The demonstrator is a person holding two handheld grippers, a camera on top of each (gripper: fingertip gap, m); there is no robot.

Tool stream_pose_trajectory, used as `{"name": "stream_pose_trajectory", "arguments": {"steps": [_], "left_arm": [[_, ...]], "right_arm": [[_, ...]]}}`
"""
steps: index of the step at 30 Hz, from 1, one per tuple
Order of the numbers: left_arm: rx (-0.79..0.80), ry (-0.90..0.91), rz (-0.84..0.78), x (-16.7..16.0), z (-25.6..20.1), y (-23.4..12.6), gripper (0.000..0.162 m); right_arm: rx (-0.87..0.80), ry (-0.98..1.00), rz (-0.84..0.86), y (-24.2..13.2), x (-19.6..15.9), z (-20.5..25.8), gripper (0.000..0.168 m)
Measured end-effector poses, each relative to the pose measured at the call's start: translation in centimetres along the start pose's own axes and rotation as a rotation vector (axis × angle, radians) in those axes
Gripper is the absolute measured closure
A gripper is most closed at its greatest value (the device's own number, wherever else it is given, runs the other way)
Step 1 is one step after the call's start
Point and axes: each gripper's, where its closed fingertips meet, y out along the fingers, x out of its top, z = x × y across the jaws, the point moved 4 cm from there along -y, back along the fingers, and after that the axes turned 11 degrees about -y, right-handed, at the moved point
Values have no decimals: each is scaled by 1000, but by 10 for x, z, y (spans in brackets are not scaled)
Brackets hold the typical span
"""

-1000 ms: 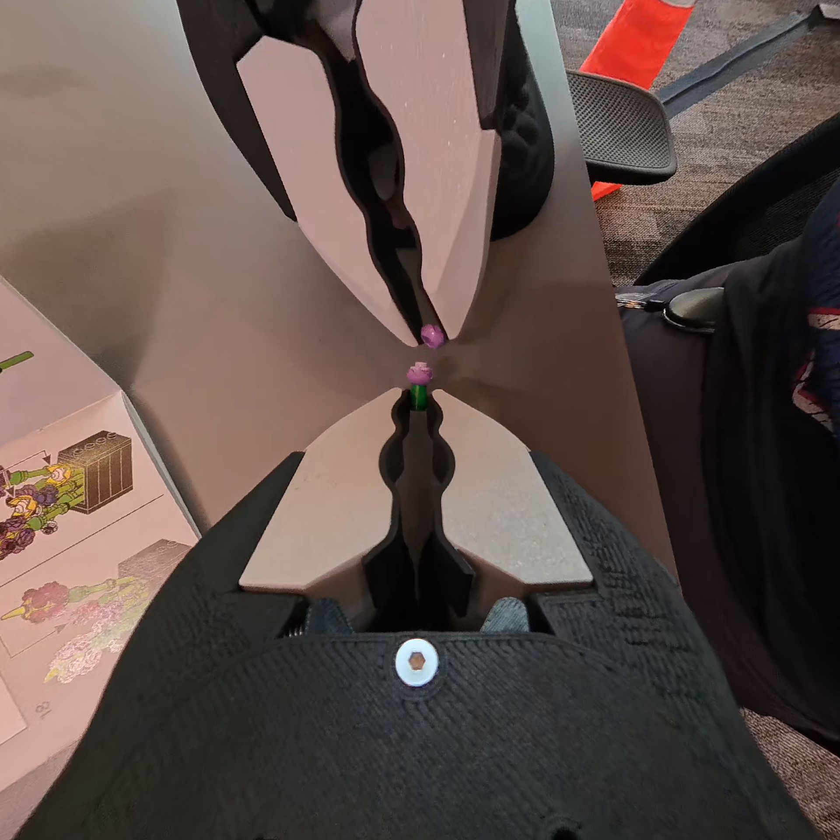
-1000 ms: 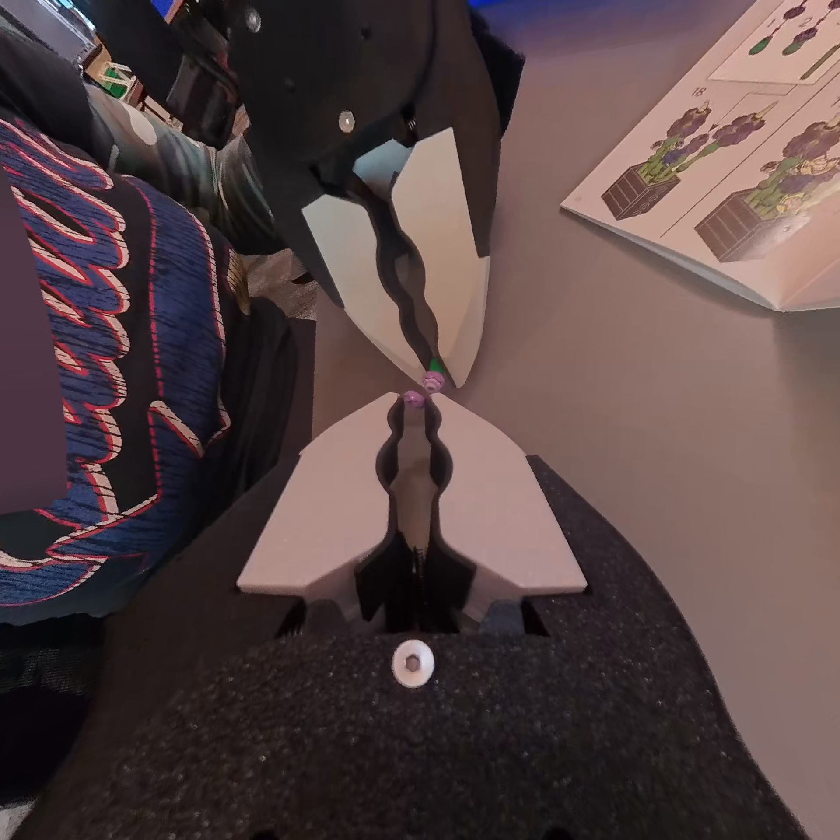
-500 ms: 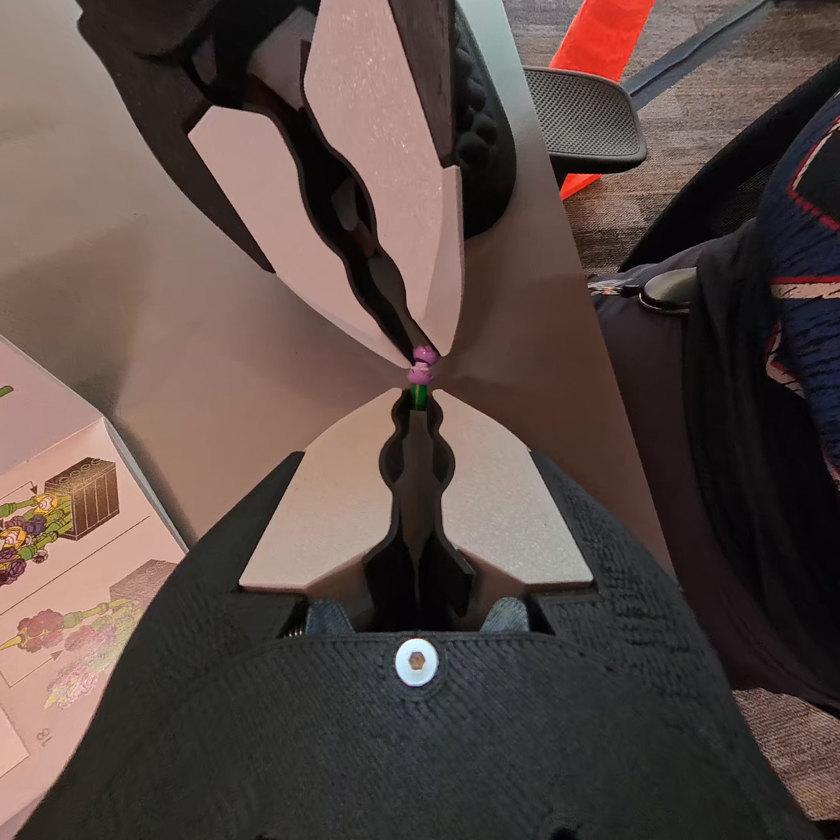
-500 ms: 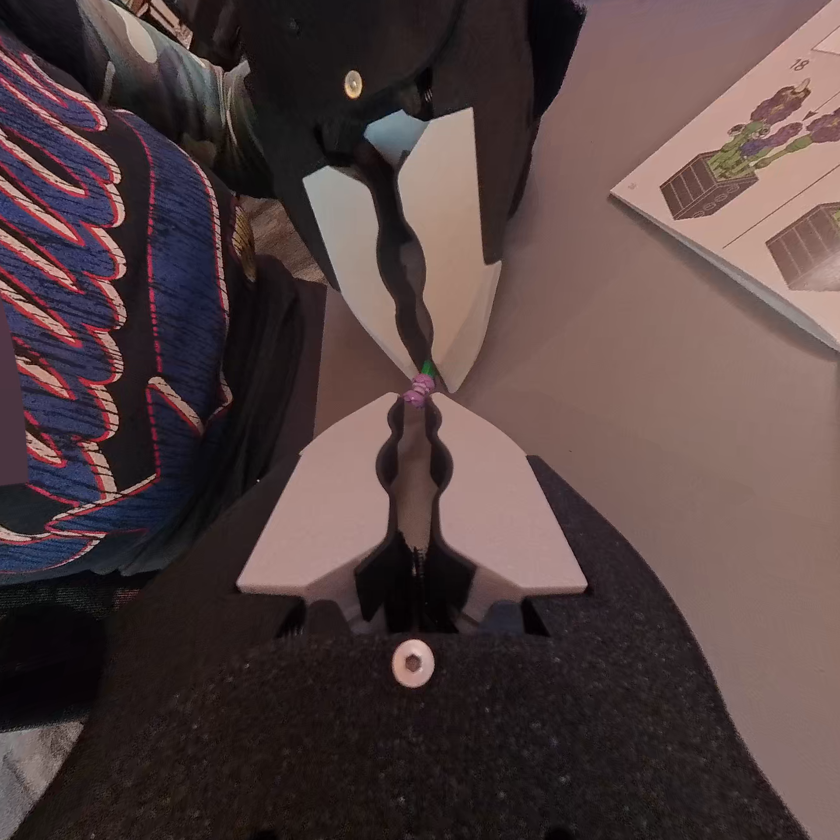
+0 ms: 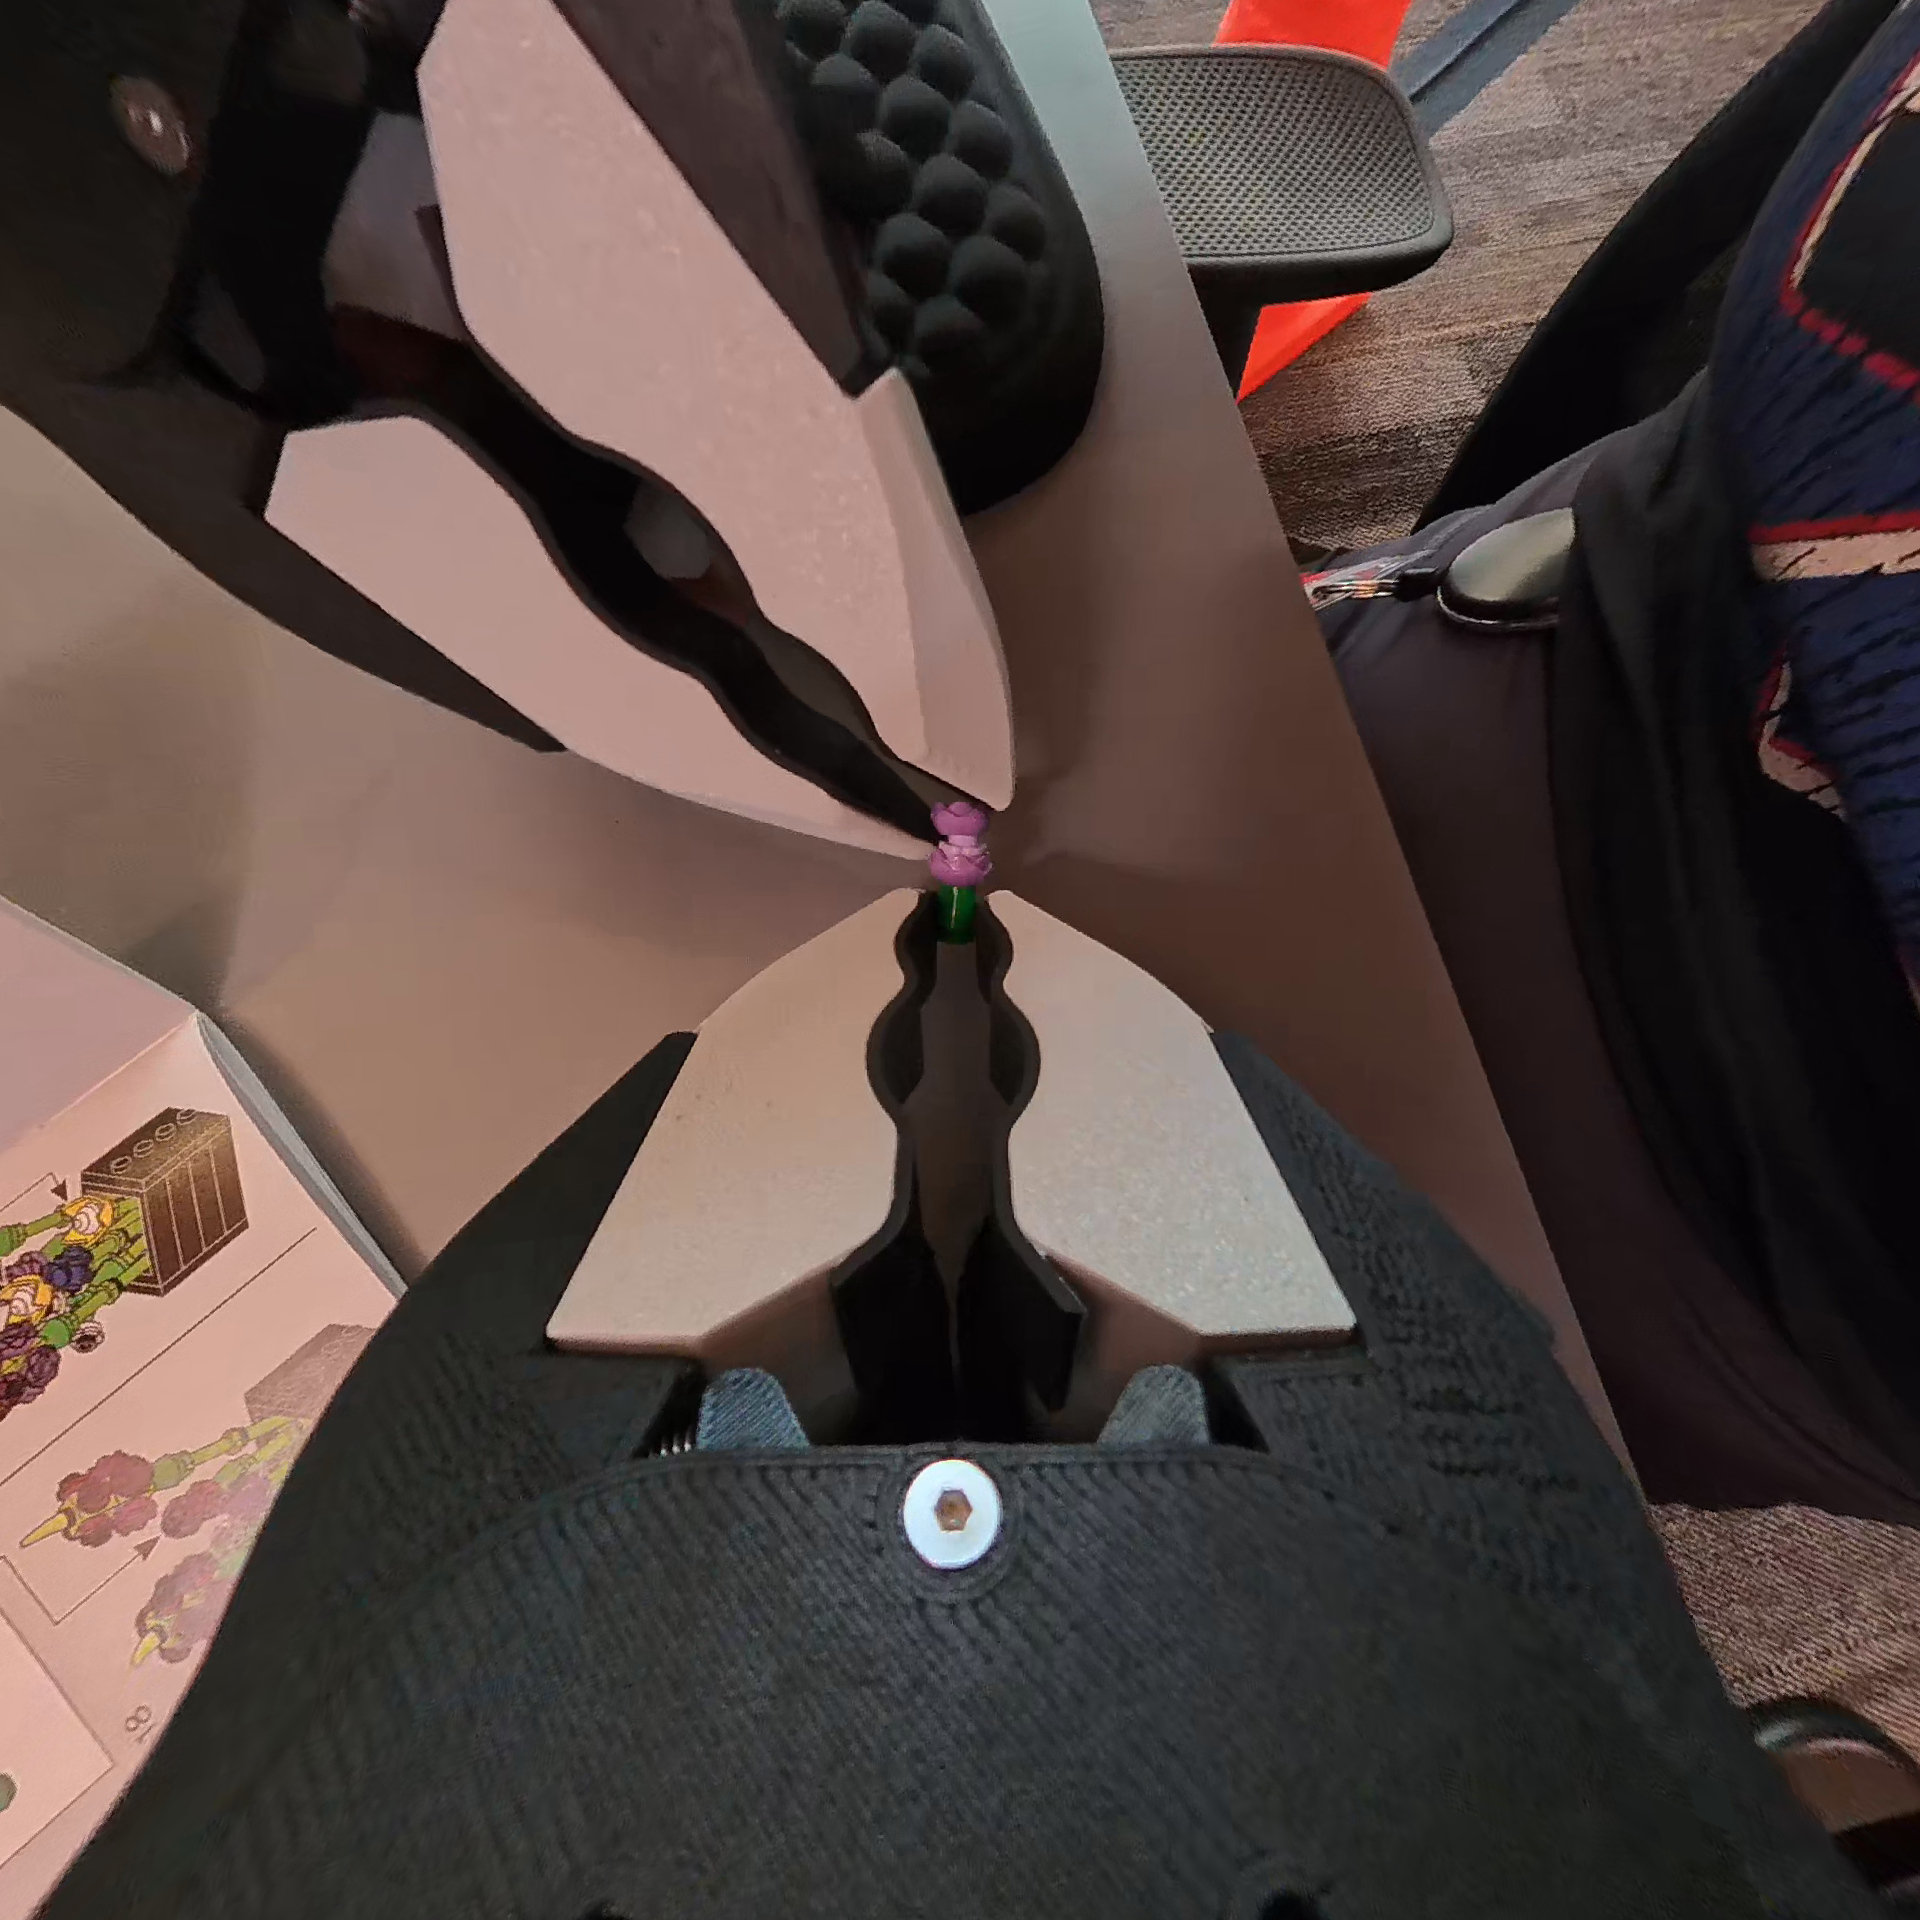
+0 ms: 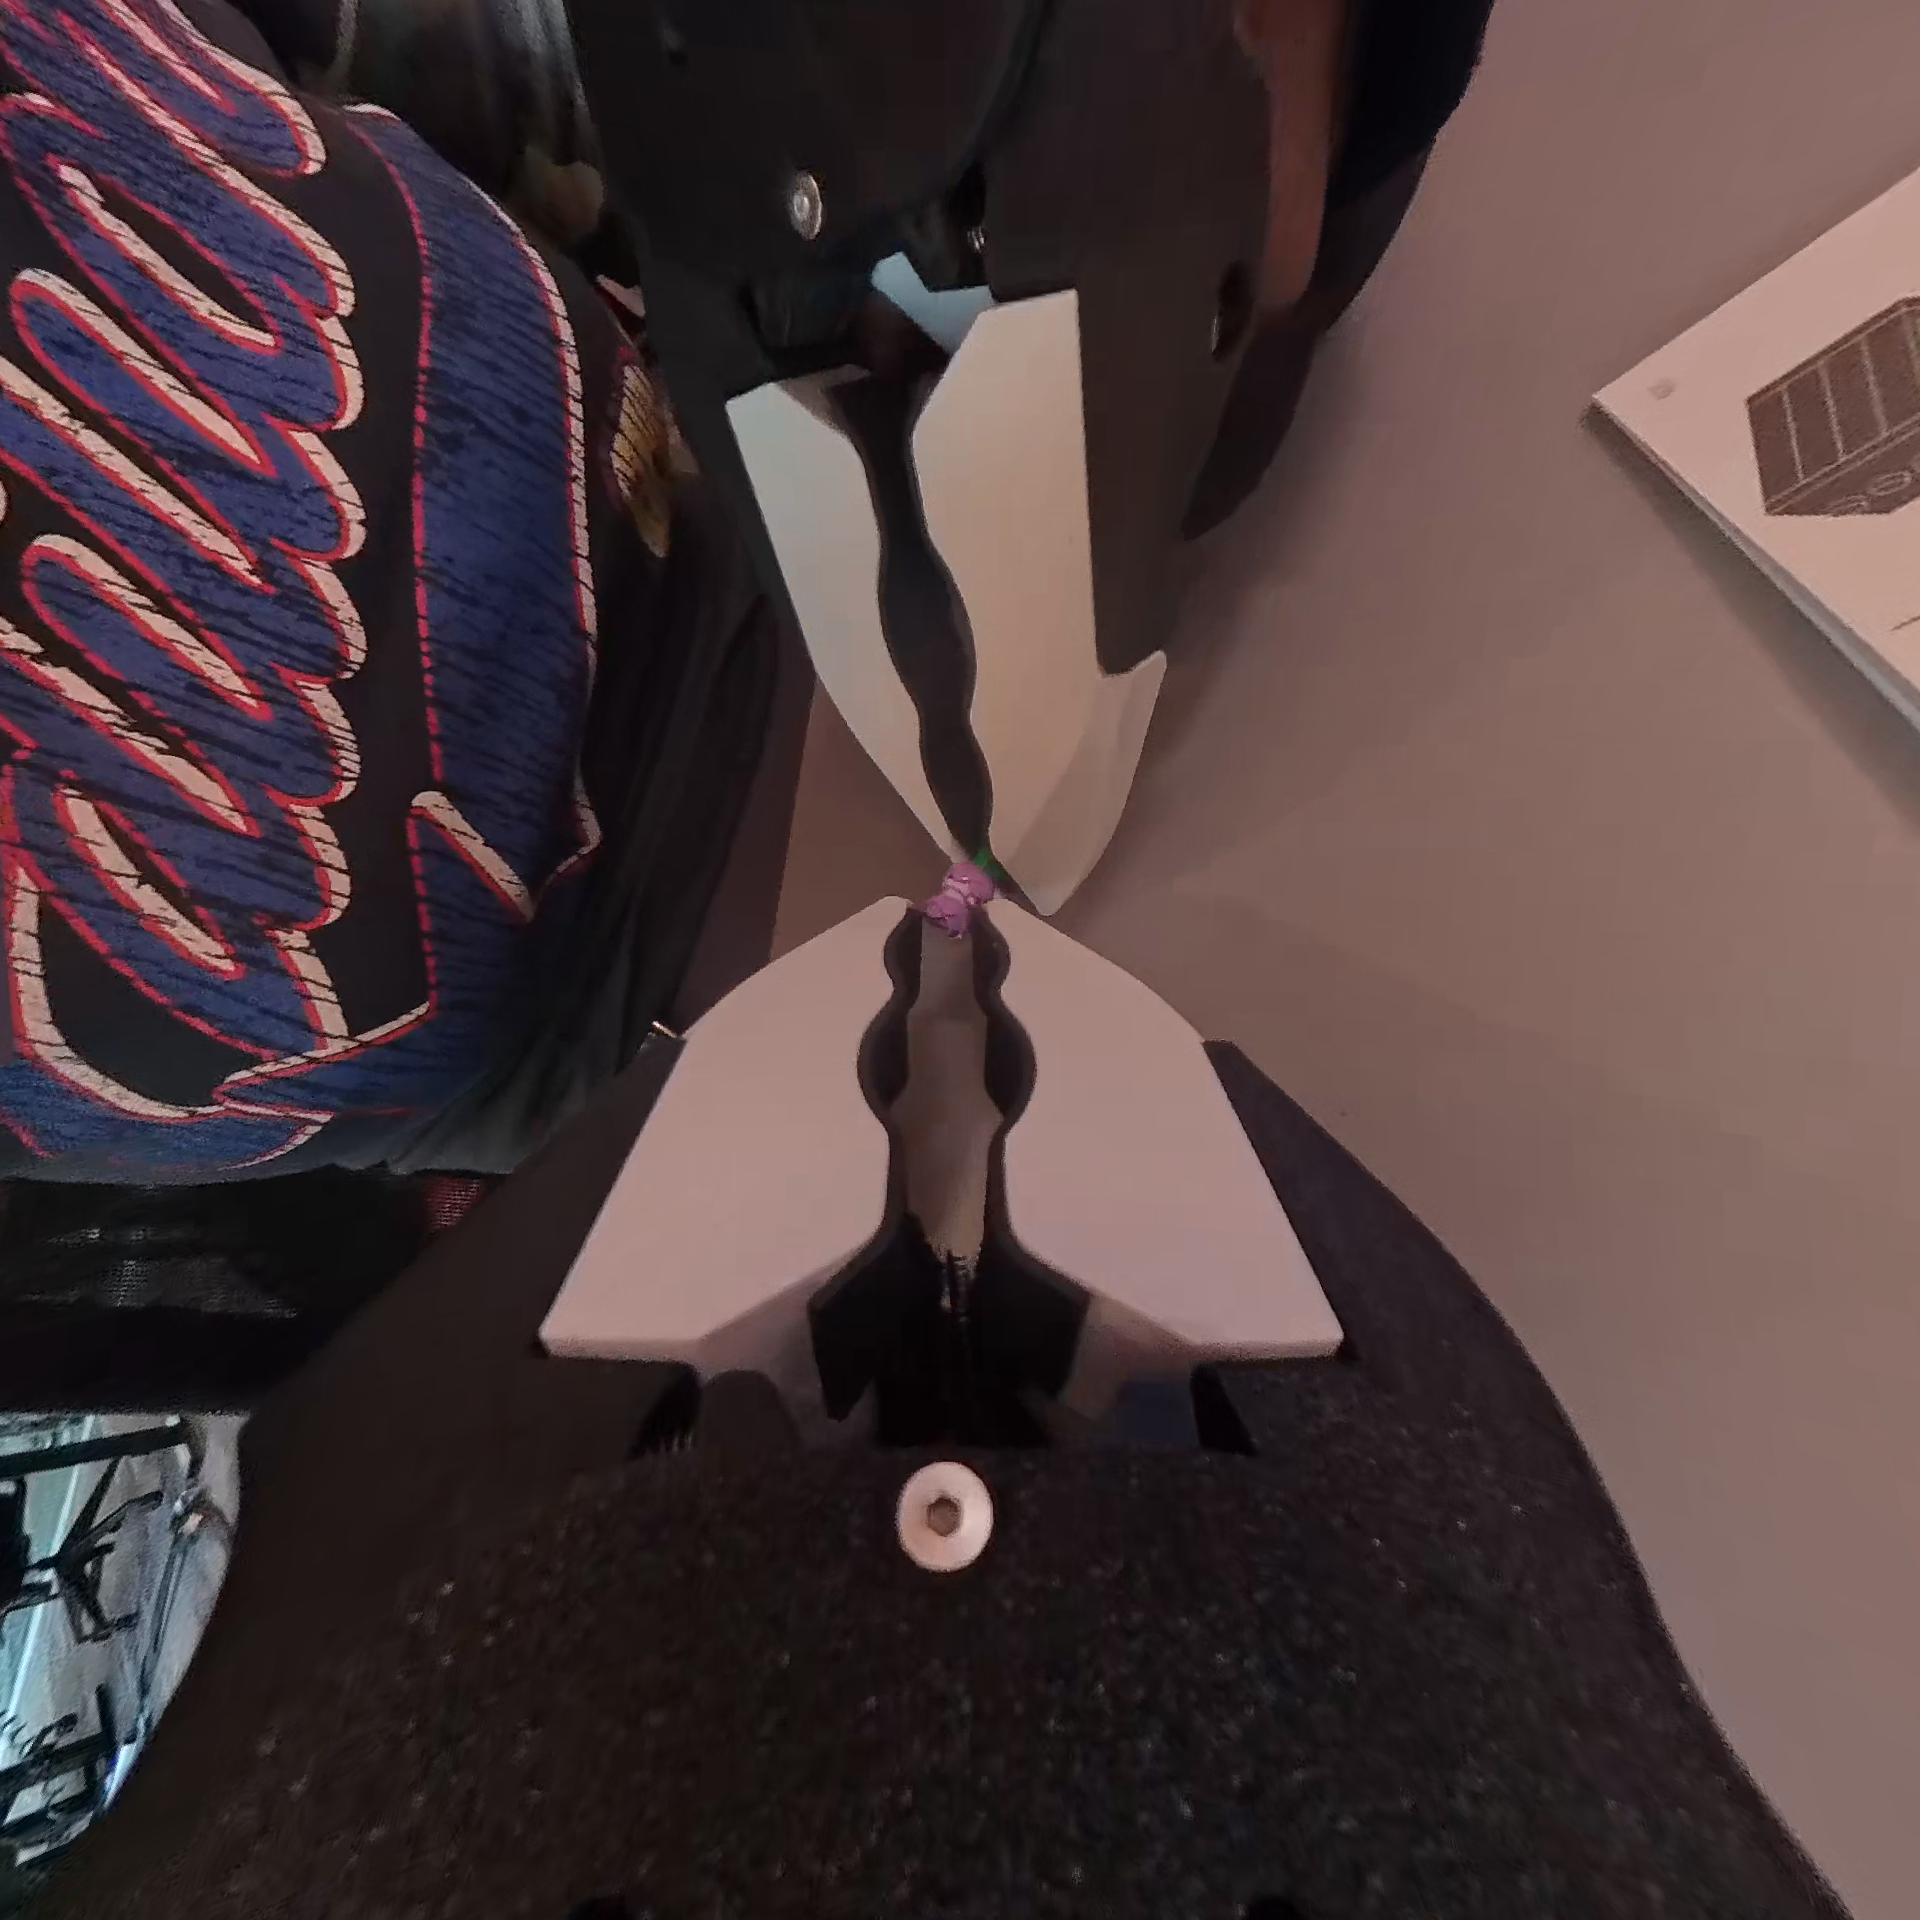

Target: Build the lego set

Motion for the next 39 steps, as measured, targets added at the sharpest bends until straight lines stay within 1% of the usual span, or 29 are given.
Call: {"name": "stream_pose_trajectory", "arguments": {"steps": [4,7,12,17,24,27,28,29,31,33,36,39], "left_arm": [[-11,-23,-24,2,1,-2,155],[-13,-51,-18,2,3,-1,155],[-11,-50,43,-1,3,5,155],[-33,-87,46,0,4,5,155],[-11,-106,39,1,7,5,154],[12,-123,25,2,10,4,154],[19,-129,11,3,11,3,154],[23,-136,-8,4,12,2,154],[32,-156,-66,8,15,-3,154],[35,-187,-151,13,18,-11,154],[28,-233,-324,22,23,-29,155],[5,-265,-504,28,26,-50,155]], "right_arm": [[0,-8,-22,-3,3,-1,159],[-22,33,-94,-6,8,-3,159],[17,143,-50,-1,2,-5,159],[56,251,-51,-2,0,-7,159],[-12,271,-89,-6,-1,-7,159],[-44,267,-102,-15,-3,-1,159],[-79,261,-73,-21,-6,2,159],[-139,258,-10,-28,-12,2,159],[-245,236,164,-35,-26,3,159],[-274,194,272,-29,-30,6,159],[-309,81,386,-16,-32,6,159],[-348,-40,414,-12,-27,4,159]]}}
